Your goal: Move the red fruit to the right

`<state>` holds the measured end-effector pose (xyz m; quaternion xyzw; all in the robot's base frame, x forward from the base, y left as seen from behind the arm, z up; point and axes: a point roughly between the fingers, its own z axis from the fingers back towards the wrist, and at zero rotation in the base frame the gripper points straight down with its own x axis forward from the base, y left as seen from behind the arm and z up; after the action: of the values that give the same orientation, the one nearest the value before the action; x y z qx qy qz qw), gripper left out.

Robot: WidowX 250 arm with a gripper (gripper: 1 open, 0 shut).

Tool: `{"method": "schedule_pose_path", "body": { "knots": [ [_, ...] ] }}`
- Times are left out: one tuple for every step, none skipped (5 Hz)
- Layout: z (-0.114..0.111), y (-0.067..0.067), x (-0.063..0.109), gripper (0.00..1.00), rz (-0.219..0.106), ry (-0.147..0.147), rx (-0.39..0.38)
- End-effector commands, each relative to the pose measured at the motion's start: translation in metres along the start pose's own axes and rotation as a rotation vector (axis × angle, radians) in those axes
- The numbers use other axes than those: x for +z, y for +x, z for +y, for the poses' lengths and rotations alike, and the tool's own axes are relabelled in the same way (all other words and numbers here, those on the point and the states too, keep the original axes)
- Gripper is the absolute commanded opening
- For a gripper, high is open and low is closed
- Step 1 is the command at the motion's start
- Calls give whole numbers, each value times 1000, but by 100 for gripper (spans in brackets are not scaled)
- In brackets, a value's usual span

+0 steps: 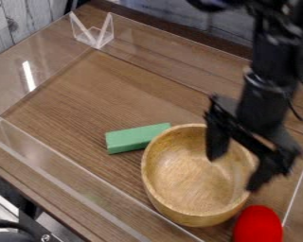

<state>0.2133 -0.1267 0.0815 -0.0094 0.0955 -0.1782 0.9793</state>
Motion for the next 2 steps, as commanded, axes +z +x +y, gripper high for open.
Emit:
{"method": "schedule_pose_path", "body": {
  "knots": [
    [-20,-4,5,100,-61,-9,-49],
    [-22,-7,-6,100,-62,-5,-74]
  ]
}}
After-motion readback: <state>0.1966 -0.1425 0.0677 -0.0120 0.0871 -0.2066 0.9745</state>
